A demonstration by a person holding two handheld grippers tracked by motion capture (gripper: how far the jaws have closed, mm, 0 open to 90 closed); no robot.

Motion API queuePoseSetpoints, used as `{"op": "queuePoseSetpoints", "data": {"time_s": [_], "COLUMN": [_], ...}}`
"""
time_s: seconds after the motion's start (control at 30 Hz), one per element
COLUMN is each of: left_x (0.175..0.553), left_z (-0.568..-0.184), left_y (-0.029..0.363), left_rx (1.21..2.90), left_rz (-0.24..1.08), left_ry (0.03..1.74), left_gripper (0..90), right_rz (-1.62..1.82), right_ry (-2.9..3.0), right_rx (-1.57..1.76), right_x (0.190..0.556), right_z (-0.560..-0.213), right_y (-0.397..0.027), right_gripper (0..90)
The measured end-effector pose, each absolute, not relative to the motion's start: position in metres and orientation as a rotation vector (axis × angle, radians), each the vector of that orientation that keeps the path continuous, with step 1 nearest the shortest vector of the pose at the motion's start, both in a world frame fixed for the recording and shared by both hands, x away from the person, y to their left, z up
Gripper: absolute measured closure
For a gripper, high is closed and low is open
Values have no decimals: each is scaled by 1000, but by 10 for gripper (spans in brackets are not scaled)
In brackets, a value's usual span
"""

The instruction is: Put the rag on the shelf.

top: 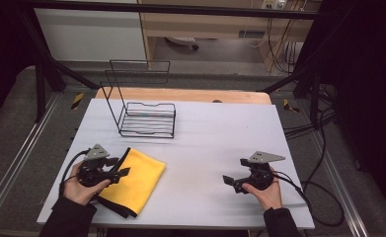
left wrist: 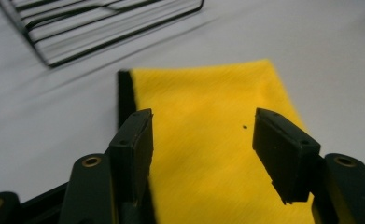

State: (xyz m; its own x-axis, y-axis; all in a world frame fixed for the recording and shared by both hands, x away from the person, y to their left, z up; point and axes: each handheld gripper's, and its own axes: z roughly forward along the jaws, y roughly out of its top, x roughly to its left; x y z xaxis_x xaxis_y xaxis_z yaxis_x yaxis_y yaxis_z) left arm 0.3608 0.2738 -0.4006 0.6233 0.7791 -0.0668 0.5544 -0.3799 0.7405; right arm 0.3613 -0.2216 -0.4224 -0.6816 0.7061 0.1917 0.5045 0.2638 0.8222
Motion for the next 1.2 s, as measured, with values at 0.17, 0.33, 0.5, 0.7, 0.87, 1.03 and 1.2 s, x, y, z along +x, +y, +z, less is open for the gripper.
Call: {"op": "queuePoseSetpoints", "data": {"time_s": [0.17,0.33,0.5,0.7,0.87,1.03,1.2], "left_x": [352,349,350,349,349,348,347], "left_z": [-416,-426,-436,-438,-438,-438,-438], "left_y": [308,314,316,314,313,310,311], "left_rx": [2100,2143,2151,2159,2162,2148,2127], "left_rz": [342,338,296,280,260,229,217], "left_ry": [1112,1131,1155,1163,1173,1215,1236], "left_gripper": [446,476,499,548,597,639,666], "right_rz": [1318,1286,1270,1326,1325,1334,1331], "right_ry": [2336,2331,2374,2392,2405,2428,2432], "right_rx": [1125,1146,1110,1115,1175,1202,1248], "right_x": [362,364,370,381,387,395,399], "right_z": [-421,-418,-417,-421,-430,-442,-448], "right_y": [-194,-168,-120,-72,-48,-20,-8], "right_gripper": [7,9,60,211,290,407,490]}}
